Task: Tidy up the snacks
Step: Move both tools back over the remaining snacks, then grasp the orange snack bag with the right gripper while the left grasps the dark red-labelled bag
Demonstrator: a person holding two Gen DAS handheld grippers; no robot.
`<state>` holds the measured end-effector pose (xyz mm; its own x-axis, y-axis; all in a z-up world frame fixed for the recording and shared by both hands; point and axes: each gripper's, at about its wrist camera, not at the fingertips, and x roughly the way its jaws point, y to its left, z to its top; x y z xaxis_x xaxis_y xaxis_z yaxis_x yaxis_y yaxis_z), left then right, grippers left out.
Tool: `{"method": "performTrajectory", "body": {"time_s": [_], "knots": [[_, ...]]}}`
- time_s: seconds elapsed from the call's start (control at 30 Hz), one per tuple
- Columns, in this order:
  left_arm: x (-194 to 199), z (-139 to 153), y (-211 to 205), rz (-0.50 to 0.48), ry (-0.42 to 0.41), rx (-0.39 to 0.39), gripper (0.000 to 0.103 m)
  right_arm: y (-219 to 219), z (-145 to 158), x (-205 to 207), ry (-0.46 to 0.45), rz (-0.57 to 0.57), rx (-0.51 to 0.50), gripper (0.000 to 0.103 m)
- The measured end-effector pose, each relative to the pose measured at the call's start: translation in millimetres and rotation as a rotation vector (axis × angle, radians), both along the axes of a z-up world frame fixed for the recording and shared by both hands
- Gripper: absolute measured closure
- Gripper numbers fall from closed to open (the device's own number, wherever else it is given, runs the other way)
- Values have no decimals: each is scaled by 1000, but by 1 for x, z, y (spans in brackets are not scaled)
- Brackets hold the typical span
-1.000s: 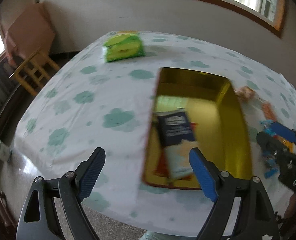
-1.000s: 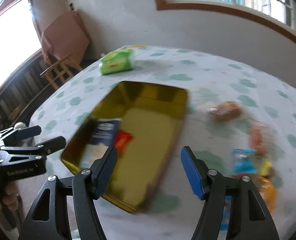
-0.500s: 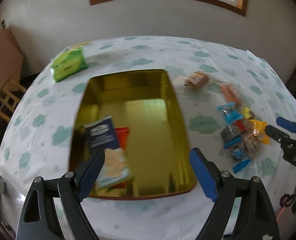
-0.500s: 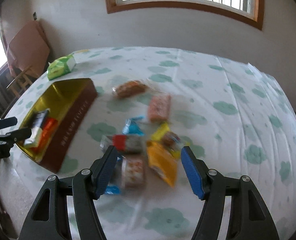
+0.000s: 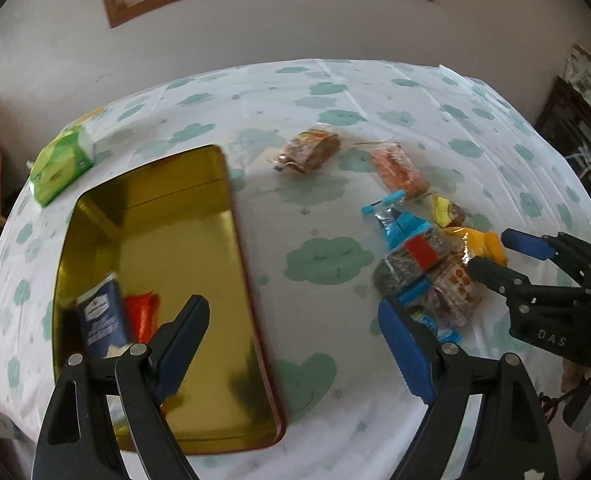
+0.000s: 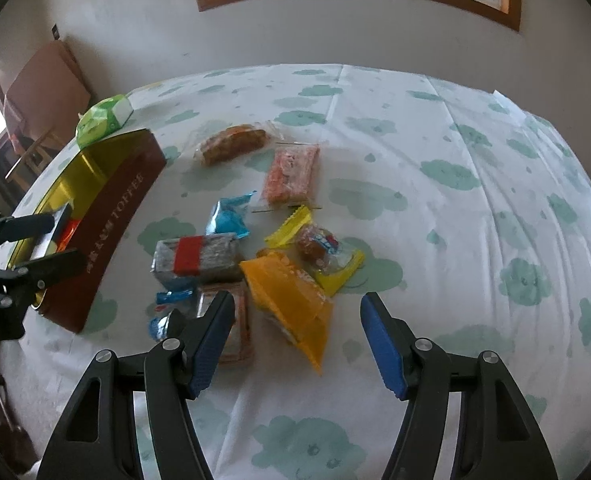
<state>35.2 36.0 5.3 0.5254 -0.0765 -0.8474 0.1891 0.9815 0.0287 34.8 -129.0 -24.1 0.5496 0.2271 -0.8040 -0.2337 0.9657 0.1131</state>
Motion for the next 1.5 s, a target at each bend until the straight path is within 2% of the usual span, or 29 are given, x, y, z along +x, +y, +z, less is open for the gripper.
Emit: {"method": "performTrajectory", "body": {"time_s": [0.27, 0.37, 0.4, 0.5, 0.77, 1.13, 1.3, 1.47, 1.5], "knots": [[13, -9, -22, -89, 2, -3, 19, 1, -10, 12, 12, -4, 29, 44], [15, -12, -28, -114, 8, -2, 19, 3, -15, 16, 28, 2, 44, 51], [16, -13, -31, -119, 10, -1, 19, 4, -17, 16, 34, 6, 51, 57], [17, -16, -37, -140, 15, 2, 19, 7, -19, 14, 25, 13, 50, 59], [24, -23, -52, -193, 26, 17, 19, -1, -14, 0, -2, 1, 52, 61], [40, -30, -69, -235, 41, 37, 22, -32, -16, -10, 3, -87, 64, 61], [46, -35, -74, -235, 74, 2, 36, -42, -16, -8, -10, -131, 65, 61], [49, -36, -76, -241, 110, -52, 64, -45, -18, -3, -22, -151, 65, 61], [48, -38, -77, -240, 118, -53, 65, -45, -19, -2, -25, -157, 64, 61]]}}
